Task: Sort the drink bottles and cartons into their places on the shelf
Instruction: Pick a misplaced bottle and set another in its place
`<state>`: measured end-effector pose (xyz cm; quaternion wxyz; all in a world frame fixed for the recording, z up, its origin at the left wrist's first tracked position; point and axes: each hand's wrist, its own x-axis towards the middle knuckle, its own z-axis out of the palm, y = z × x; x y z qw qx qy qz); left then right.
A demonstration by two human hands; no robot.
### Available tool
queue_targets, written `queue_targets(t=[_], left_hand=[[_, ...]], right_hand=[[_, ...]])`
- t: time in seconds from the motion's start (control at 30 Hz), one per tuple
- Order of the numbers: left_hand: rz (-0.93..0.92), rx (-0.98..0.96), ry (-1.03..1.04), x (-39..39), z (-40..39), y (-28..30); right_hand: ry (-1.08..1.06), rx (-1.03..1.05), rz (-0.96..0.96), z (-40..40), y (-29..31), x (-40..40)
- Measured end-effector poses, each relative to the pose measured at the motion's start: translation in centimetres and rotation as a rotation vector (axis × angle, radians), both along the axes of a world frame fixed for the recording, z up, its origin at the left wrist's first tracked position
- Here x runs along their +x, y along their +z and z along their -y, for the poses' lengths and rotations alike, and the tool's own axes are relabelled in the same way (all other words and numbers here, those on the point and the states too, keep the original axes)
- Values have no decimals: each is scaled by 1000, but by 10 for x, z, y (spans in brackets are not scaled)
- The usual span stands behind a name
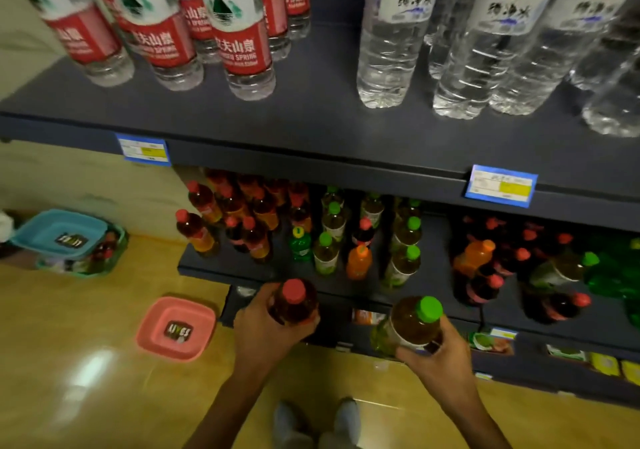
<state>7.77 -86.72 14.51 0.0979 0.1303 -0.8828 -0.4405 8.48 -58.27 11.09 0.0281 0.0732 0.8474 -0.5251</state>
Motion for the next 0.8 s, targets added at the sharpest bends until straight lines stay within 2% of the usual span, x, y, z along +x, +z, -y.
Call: queue_targets(t=[0.37, 0.5, 0.63, 0.8], left_hand=[[71, 73, 113, 13, 56, 7], [91, 88, 122, 10, 91, -5], [112, 19, 61, 0, 122, -11], [136, 50, 27, -9, 131, -14]], right_hand=[[52, -18, -22, 43, 10, -5], [-14, 30, -22, 68, 8, -2], [-145, 31, 27, 95, -1, 6], [-245, 59, 91, 98, -16, 4]])
